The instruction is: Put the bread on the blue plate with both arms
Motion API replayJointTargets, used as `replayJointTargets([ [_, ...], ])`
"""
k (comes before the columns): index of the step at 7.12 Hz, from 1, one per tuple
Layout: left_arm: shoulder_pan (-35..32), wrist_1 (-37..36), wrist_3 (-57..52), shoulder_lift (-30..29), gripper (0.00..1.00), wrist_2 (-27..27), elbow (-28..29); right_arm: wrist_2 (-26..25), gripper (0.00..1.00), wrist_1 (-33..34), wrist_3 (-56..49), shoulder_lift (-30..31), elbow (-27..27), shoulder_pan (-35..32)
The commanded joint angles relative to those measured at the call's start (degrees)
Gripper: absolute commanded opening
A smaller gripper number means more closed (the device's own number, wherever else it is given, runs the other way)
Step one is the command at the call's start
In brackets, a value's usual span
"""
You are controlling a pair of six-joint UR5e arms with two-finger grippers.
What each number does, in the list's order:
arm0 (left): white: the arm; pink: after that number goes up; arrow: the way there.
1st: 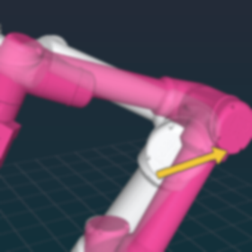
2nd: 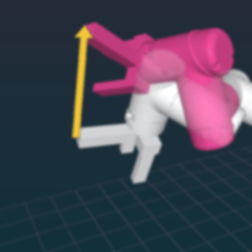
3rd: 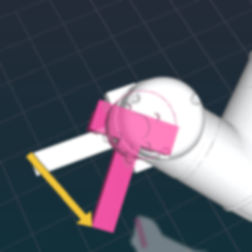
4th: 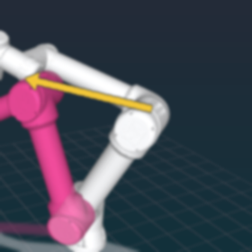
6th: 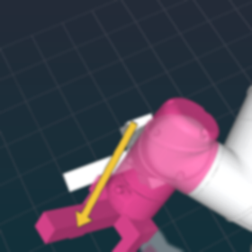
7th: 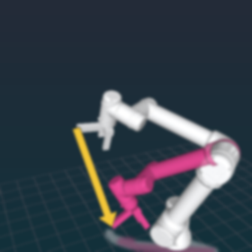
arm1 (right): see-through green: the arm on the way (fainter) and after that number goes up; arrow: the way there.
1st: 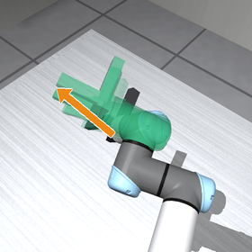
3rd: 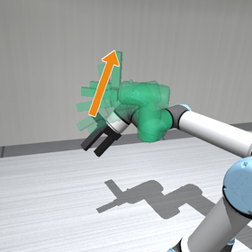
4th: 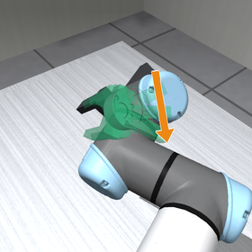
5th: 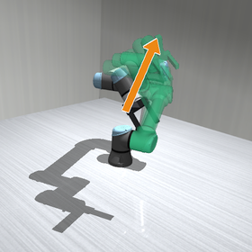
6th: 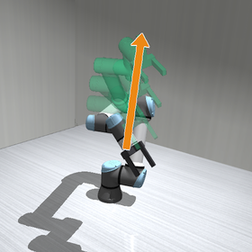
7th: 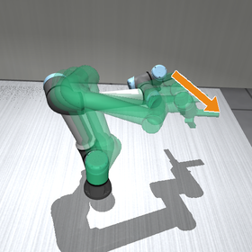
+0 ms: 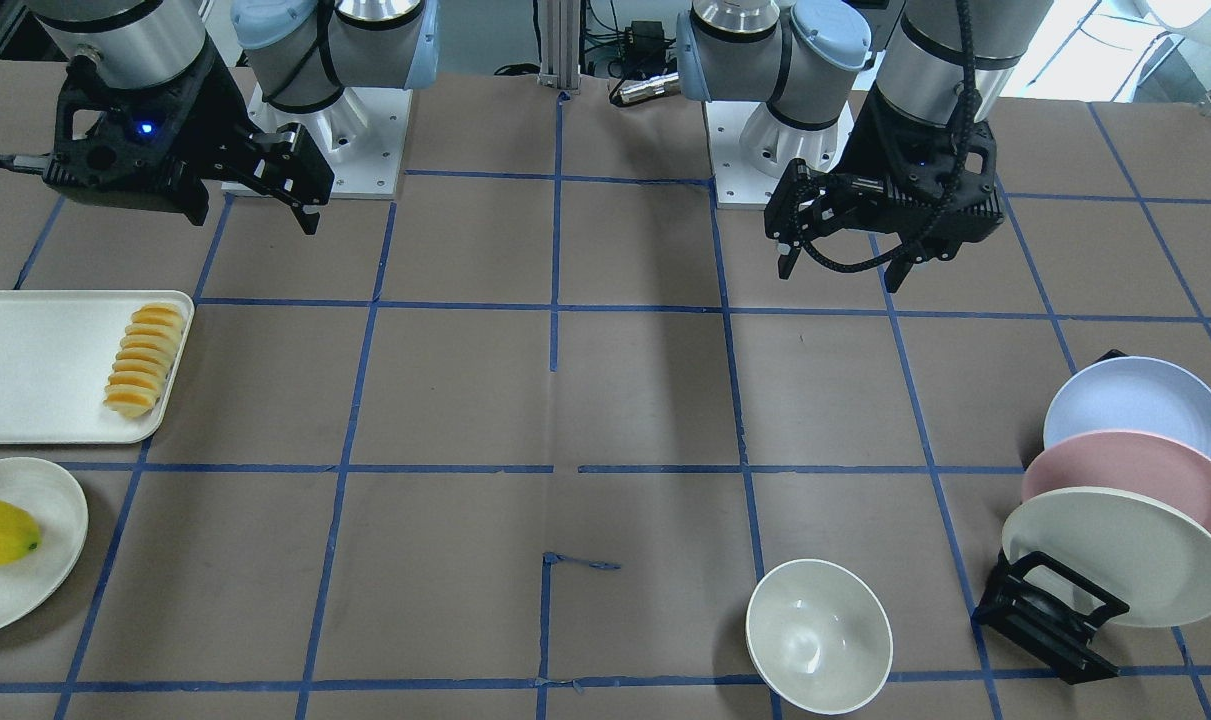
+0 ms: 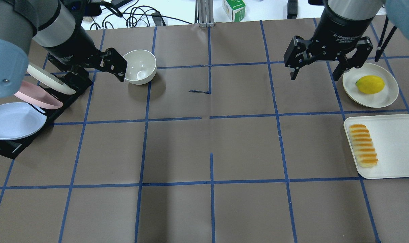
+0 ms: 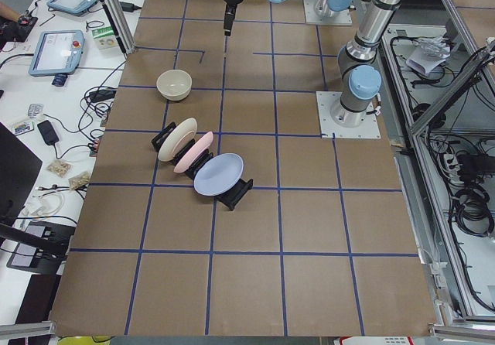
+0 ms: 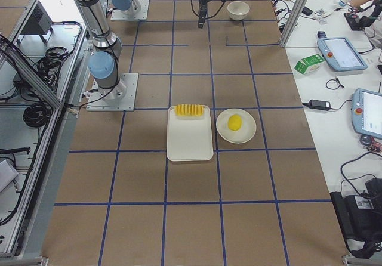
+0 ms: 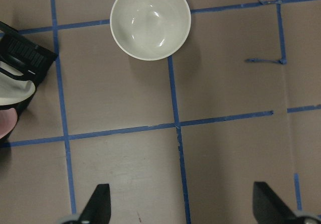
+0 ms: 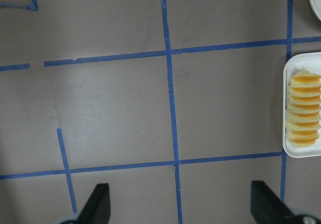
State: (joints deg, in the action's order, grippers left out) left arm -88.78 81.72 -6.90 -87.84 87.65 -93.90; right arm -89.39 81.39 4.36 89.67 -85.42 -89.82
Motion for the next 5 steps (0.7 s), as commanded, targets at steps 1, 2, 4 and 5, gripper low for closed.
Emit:
replayJointTargets([
  [1, -0.07, 0.02, 1.79, 0.21, 1.00, 0.59, -0.23, 0.00, 1.00, -0.09, 0.04, 0.07, -0.01, 0.00],
  [2, 0.62, 0.54, 1.80, 0.13, 1.00, 0.94, 0.03, -0.08, 1.00, -0.09, 0.04, -0.02, -0.01, 0.00],
  [4, 7.00, 0.81, 1.89, 0.13, 1.00, 7.91, 1.08, 0.00, 1.00, 0.78, -0.14, -0.37, -0.01, 0.61],
  [5, 13.40, 0.20, 1.80, 0.21, 1.00, 13.11, 1.52, -1.13, 1.00, 0.44, -1.18, -0.46, -0.01, 1.22],
])
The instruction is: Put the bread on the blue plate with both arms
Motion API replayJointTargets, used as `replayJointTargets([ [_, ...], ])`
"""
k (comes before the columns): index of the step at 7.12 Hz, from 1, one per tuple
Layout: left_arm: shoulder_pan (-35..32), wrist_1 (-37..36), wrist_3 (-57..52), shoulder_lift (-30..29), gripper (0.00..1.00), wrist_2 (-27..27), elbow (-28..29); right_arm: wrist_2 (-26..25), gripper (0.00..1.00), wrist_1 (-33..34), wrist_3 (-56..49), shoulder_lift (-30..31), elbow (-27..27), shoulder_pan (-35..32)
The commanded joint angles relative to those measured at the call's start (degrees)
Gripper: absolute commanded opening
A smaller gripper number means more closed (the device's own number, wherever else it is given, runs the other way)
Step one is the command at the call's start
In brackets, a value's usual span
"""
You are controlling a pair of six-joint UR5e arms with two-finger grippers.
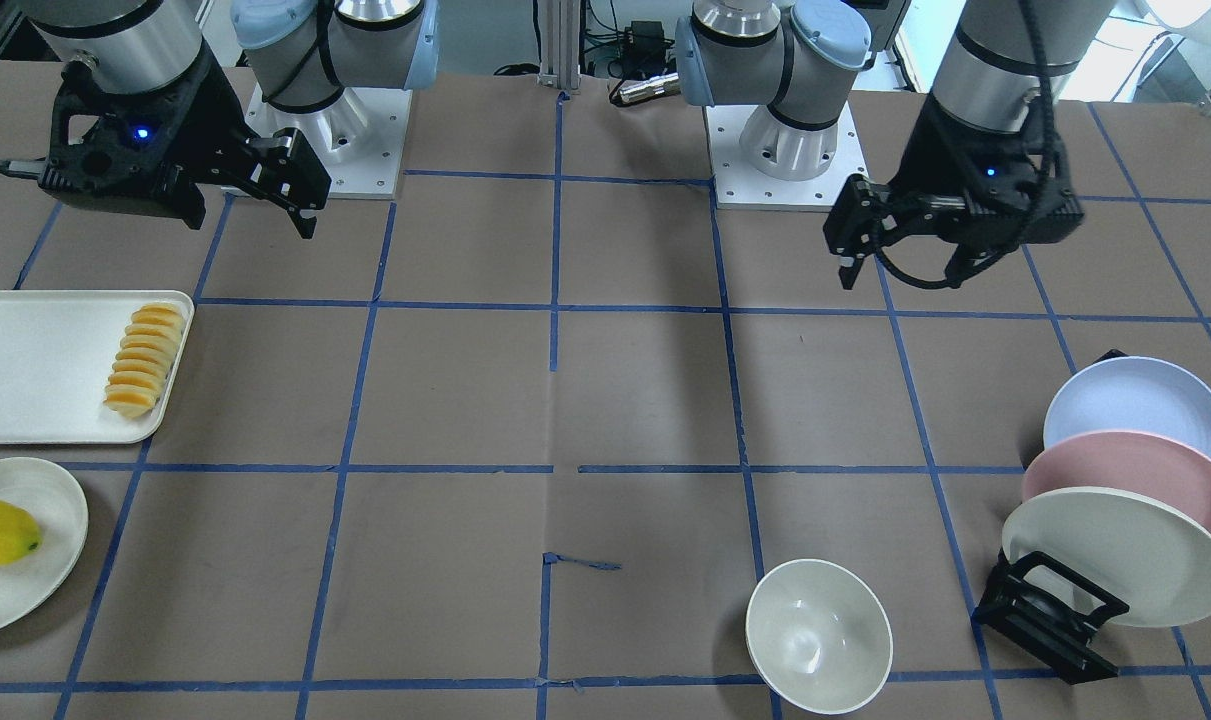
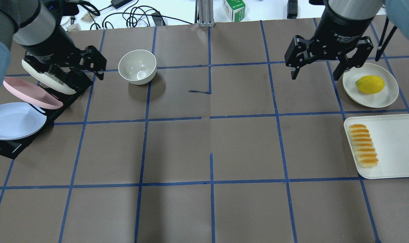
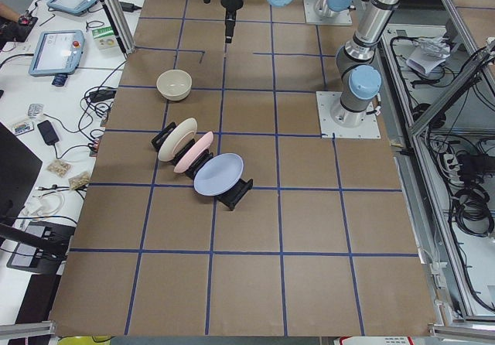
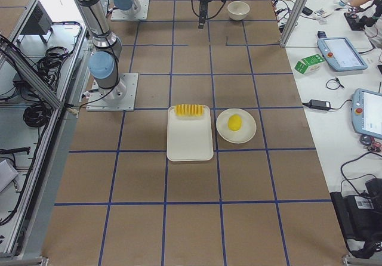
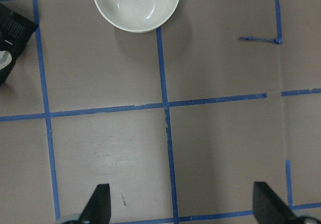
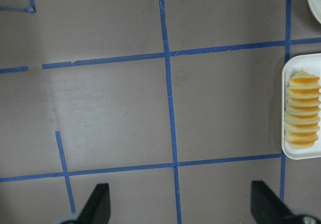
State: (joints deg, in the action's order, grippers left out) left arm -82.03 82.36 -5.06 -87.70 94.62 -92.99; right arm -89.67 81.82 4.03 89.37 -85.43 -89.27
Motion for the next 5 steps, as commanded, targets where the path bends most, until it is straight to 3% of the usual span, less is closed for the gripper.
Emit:
replayJointTargets([
  [1, 13.15, -0.53, -0.04, 0.25, 1.00, 6.36, 0.70, -0.59, 1.00, 0.44, -1.47, -0.60, -0.26, 2.50],
  [3, 26.24, -4.45, -0.65, -2.72, 1.00, 6.45, -0.08, -0.41, 1.00, 2.71, -8.31, -2.44, -4.02, 11.52],
  [5, 33.05, -9.40, -1.01, -8.95, 1.00, 6.80, -1.49, -0.59, 1.00, 13.22, -18.91, -3.59, -12.79, 20.68],
])
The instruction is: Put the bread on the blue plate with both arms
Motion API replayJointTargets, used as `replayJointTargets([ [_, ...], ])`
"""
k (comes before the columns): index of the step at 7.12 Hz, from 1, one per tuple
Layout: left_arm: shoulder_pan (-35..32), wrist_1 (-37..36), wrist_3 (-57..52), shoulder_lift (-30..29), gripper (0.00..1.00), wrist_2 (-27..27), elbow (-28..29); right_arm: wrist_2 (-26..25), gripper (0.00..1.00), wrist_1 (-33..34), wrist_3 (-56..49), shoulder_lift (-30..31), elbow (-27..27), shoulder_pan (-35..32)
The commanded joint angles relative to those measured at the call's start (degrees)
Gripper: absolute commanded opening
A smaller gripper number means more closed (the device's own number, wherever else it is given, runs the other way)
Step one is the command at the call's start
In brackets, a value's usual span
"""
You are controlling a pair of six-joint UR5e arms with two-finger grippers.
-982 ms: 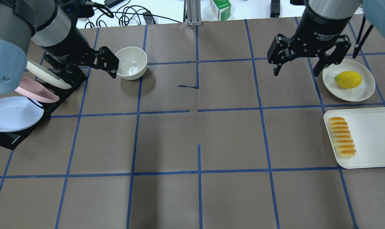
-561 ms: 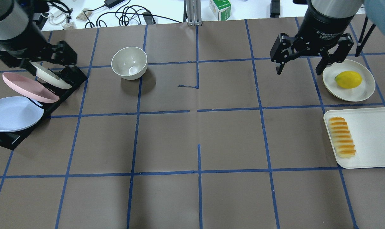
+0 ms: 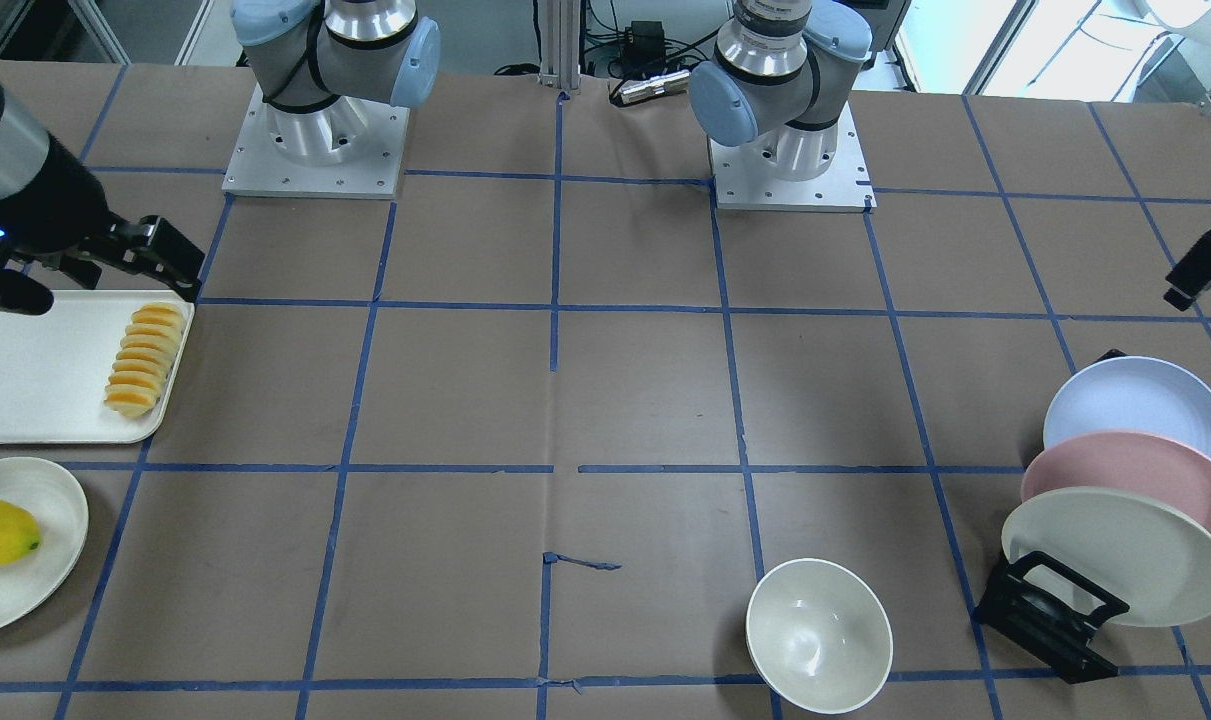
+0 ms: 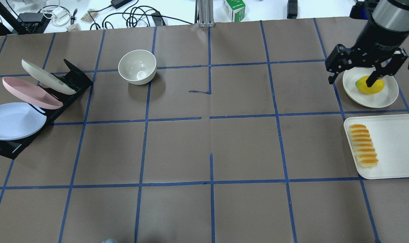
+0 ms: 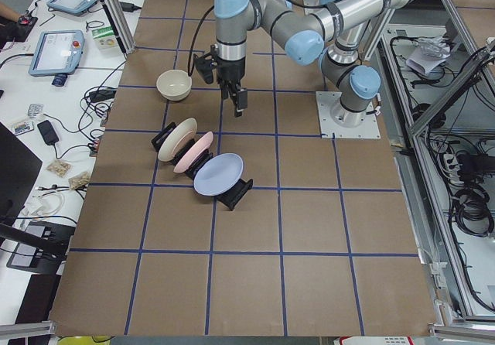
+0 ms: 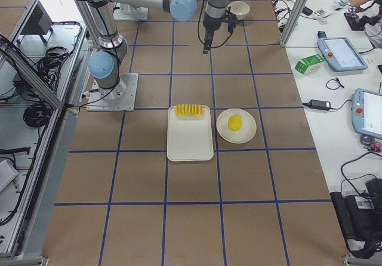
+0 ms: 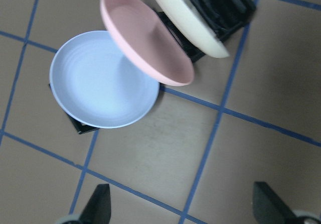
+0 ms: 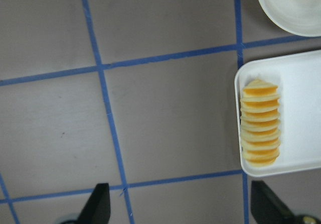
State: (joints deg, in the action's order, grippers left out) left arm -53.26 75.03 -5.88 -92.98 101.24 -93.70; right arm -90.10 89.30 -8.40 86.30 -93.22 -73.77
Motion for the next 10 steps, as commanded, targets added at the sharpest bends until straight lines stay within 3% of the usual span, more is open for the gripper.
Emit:
replayJointTargets([
  [1, 6.30, -3.73, -0.01, -7.44, 1.00, 0.44, -1.13, -0.25, 1.00, 12.33, -7.85, -0.69, -9.05, 7.65],
  [2, 7.37, -10.62, -0.27, -10.52, 1.00, 0.62, -1.22, -0.69, 1.00, 15.44, -8.29, -0.87, -13.18, 8.89],
  [3, 8.51, -12.52, -0.02, -13.34, 1.00, 0.53, -1.31, -1.74, 1.00, 19.21, -11.34, -1.13, -16.96, 10.56],
  [6, 8.70, -12.62, 0.60, -19.25, 1.00, 0.36, -0.53, -2.10, 1.00, 35.01, -17.34, -7.00, -25.59, 15.75],
  [7, 8.70, -12.62, -0.27, -19.86, 0.85, 0.53, -0.78, -2.10, 1.00, 37.07, -18.13, -8.24, -26.66, 16.28],
  [8, 8.96, -12.54, -0.19, -20.22, 0.52, 0.71, -1.04, -2.10, 1.00, 37.09, -17.71, -9.64, -26.67, 16.37],
  [9, 8.96, -12.45, -0.19, -20.22, 0.25, 1.67, -0.35, -2.10, 0.99, 37.18, -17.36, -11.92, -26.49, 16.38],
  [10, 8.96, -12.27, -0.28, -20.05, 0.09, 2.02, -0.26, -2.10, 0.51, 36.74, -15.79, -12.20, -26.23, 16.38],
])
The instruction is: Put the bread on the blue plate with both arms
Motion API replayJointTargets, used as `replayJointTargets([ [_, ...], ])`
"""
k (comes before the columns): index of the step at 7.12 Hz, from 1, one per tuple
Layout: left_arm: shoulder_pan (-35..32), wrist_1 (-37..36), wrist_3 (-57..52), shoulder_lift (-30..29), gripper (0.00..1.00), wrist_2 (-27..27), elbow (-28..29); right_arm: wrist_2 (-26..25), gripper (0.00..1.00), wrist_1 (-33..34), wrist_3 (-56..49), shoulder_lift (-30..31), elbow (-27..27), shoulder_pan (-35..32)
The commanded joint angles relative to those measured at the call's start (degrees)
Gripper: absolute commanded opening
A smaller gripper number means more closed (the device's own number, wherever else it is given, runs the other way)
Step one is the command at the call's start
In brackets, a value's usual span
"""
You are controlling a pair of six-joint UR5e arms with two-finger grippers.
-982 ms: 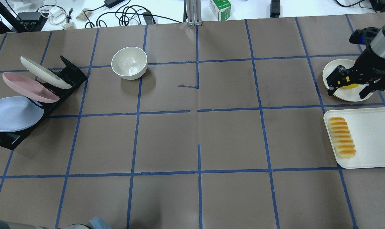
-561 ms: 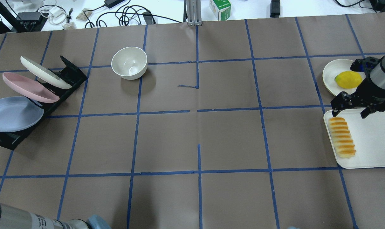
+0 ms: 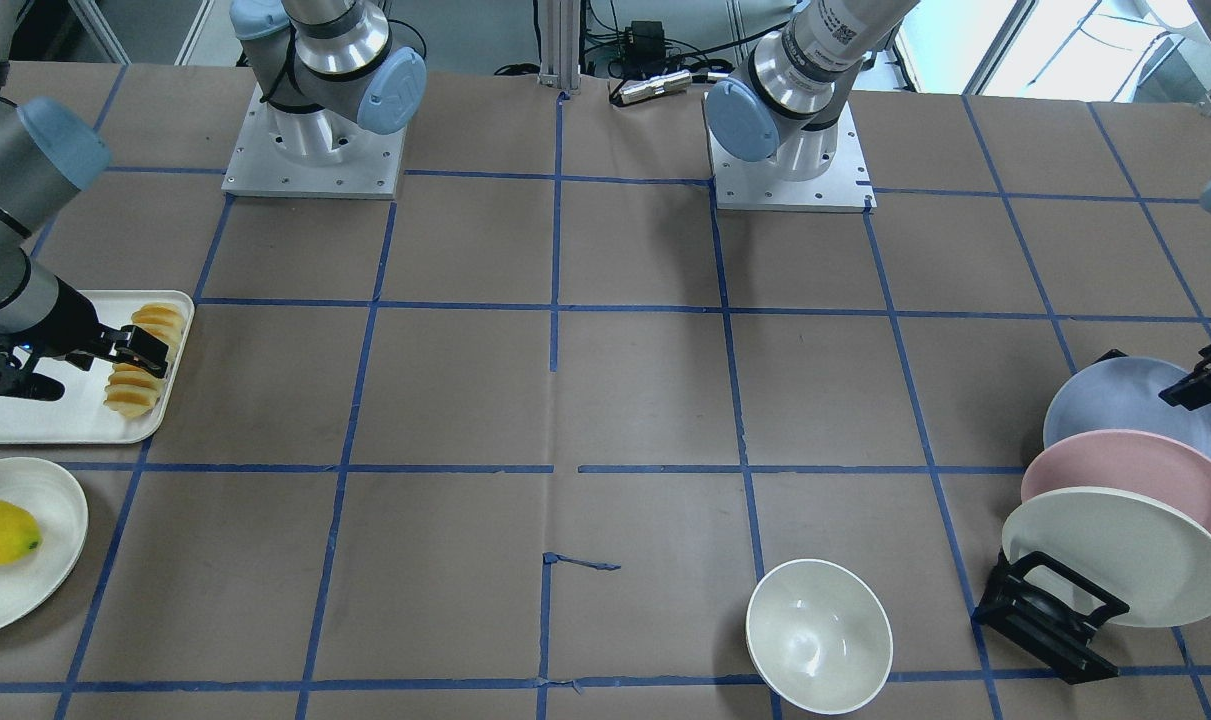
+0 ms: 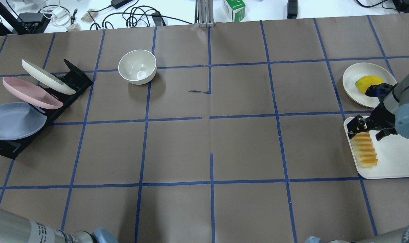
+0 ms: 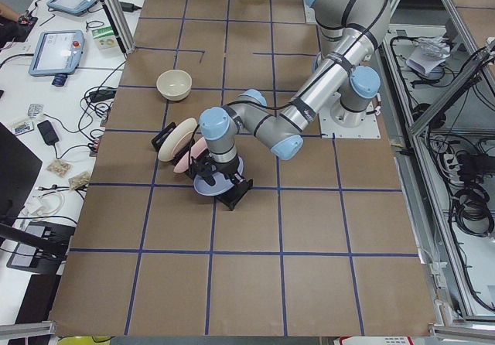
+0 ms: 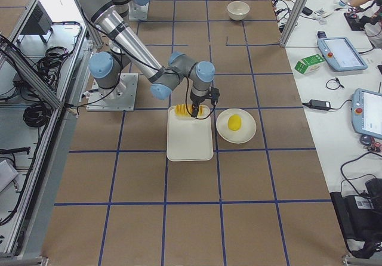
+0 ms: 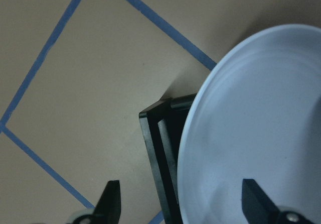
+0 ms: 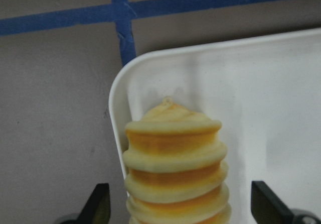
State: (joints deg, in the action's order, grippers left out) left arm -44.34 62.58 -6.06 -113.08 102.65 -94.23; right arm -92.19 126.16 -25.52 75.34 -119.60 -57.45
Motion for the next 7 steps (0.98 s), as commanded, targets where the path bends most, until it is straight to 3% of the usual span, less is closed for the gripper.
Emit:
replayJointTargets([
  [1, 0.04, 0.78, -0.09, 0.57, 0.00, 0.53, 0.36, -0.18, 0.04, -1.08, 2.22, -1.07, 0.33, 0.14],
  [4, 0.65, 3.86, -4.20, 1.89, 0.00, 0.62, 0.88, -0.97, 0.00, -6.08, 2.23, 2.16, 2.08, 0.15],
  [5, 1.09, 5.87, -9.88, 3.46, 0.00, 1.58, 2.19, -0.53, 0.00, -10.72, 2.57, 4.18, 4.53, -0.03],
  [7, 0.23, 16.29, -20.10, 4.71, 0.00, 6.13, 3.87, -0.09, 0.00, -22.56, 2.67, 5.61, 14.69, -0.64],
])
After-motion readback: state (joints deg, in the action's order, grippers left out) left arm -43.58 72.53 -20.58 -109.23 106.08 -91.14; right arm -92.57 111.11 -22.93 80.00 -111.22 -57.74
